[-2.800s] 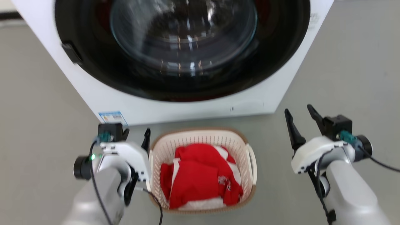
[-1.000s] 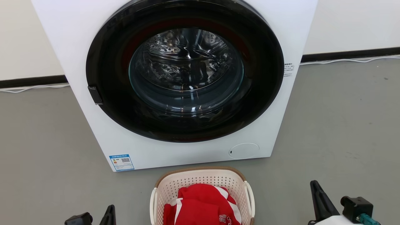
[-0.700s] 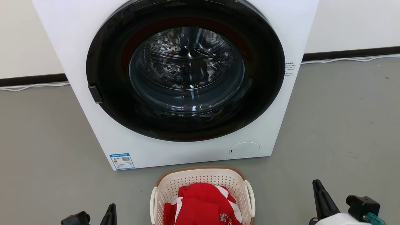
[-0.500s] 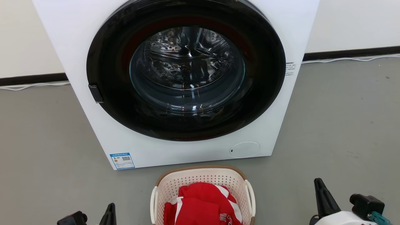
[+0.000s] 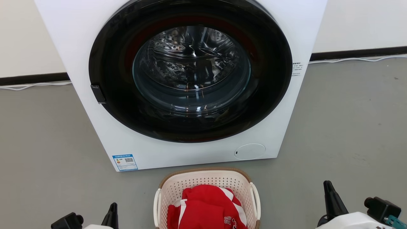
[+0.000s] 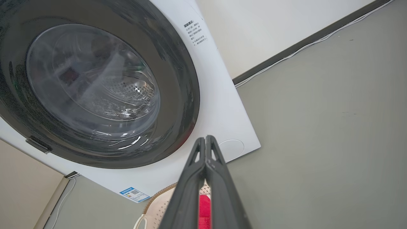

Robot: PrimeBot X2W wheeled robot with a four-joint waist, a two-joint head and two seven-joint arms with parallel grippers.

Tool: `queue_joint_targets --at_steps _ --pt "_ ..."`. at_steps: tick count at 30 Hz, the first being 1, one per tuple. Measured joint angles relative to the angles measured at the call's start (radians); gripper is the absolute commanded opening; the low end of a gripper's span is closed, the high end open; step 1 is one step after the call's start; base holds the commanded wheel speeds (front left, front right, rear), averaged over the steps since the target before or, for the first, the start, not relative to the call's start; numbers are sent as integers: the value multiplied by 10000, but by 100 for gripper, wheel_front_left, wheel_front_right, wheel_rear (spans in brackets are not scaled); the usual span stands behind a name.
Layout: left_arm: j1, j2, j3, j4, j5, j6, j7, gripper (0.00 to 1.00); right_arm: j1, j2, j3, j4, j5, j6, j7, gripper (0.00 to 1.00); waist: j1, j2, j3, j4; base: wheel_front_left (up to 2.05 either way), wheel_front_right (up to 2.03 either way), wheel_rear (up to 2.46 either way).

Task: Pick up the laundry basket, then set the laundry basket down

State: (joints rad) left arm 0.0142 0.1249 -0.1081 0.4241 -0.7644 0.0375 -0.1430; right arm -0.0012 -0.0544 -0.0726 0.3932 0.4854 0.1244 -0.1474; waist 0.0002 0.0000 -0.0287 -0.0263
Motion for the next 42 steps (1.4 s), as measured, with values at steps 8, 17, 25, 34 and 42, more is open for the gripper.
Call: queue_joint_targets --at_steps 8,17,25,34,42 --pt "-38 -65 146 -117 -740 -128 199 0 -6 10 -105 -109 991 -2 244 0 0 1 28 24 0 0 0" --pt "-56 -201 380 -290 -1695 -303 497 0 -40 19 -169 -247 2219 -8 520 0 -1 0 64 53 0 0 0" --pt "-73 -245 539 -399 -2408 -472 727 0 -56 25 -213 -324 3196 -8 756 0 -1 0 92 76 0 0 0" --pt "-244 -313 732 -562 -3221 -614 1003 0 -216 31 -251 -435 4316 -8 965 0 -1 0 123 102 0 0 0" --pt "-259 -374 901 -696 -3979 -744 1216 0 -244 35 -288 -568 5290 -8 1223 0 -1 0 152 126 0 0 0"
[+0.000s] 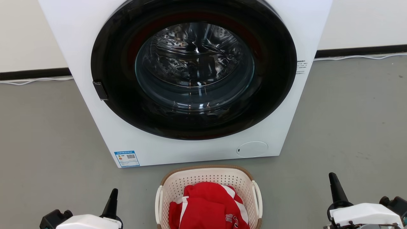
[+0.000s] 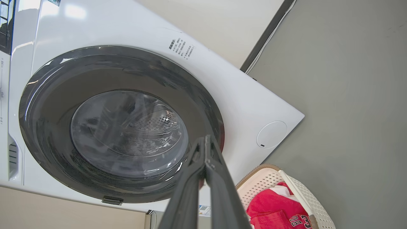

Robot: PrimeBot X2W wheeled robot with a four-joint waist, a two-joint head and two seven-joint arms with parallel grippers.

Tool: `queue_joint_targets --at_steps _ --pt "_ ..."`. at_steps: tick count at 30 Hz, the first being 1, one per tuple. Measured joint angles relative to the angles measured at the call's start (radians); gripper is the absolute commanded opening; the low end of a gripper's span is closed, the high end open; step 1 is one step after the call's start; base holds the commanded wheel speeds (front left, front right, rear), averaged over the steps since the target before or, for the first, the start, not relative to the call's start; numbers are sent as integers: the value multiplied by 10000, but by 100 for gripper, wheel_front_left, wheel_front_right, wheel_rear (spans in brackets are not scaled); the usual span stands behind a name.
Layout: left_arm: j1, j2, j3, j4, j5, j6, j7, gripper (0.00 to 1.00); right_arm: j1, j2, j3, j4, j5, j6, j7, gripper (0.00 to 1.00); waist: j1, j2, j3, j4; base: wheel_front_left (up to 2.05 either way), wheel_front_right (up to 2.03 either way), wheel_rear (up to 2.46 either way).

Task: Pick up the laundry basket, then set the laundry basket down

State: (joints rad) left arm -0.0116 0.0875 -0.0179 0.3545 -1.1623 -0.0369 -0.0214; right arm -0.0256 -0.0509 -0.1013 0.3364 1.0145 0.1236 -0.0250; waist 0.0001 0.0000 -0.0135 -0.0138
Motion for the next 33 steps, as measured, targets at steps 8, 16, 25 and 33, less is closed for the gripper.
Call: queue_joint_targets --at_steps 8,16,25,33 --pt "-68 -92 163 -123 -744 -127 217 0 -4 4 -56 -69 976 0 222 0 0 0 28 24 0 0 0" --pt "-179 -178 359 -276 -1549 -263 483 0 -23 15 -161 -196 2090 0 443 0 0 0 60 50 0 0 0" --pt "-203 -242 527 -418 -2378 -443 717 0 -219 31 -205 -336 3175 0 696 0 0 0 92 76 0 0 0" --pt "-271 -305 715 -564 -3124 -614 934 0 -221 38 -245 -399 4153 0 945 0 0 0 120 100 0 0 0"
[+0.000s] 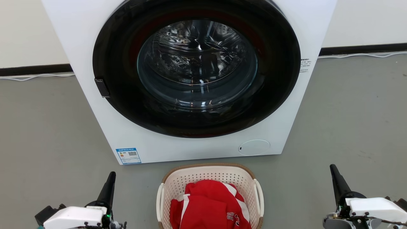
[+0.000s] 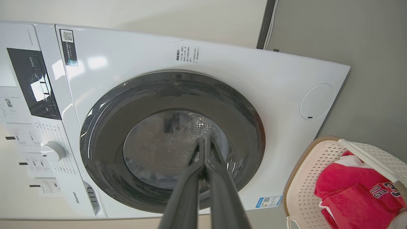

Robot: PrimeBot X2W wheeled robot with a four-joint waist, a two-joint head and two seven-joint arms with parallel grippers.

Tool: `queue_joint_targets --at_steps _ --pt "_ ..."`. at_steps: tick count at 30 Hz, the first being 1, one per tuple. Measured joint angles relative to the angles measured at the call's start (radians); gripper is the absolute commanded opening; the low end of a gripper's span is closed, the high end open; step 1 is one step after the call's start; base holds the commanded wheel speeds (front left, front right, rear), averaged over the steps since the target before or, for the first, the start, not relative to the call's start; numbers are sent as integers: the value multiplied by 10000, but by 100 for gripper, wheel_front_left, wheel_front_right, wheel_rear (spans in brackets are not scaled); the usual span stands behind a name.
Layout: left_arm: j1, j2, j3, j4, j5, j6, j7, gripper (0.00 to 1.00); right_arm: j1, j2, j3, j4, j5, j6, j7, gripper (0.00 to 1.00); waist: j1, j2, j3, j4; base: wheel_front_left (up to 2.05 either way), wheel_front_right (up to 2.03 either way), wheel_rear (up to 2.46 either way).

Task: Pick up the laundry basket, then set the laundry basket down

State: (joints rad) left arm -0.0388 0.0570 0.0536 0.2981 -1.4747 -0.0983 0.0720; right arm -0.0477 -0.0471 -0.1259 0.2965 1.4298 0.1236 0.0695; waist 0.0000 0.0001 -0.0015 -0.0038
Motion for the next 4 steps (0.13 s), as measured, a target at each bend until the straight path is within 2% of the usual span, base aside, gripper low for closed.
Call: queue_joint_targets --at_steps 4 --pt "-105 -38 84 -58 -364 -82 117 0 -1 2 -15 -42 514 0 42 0 0 0 15 12 0 0 0"
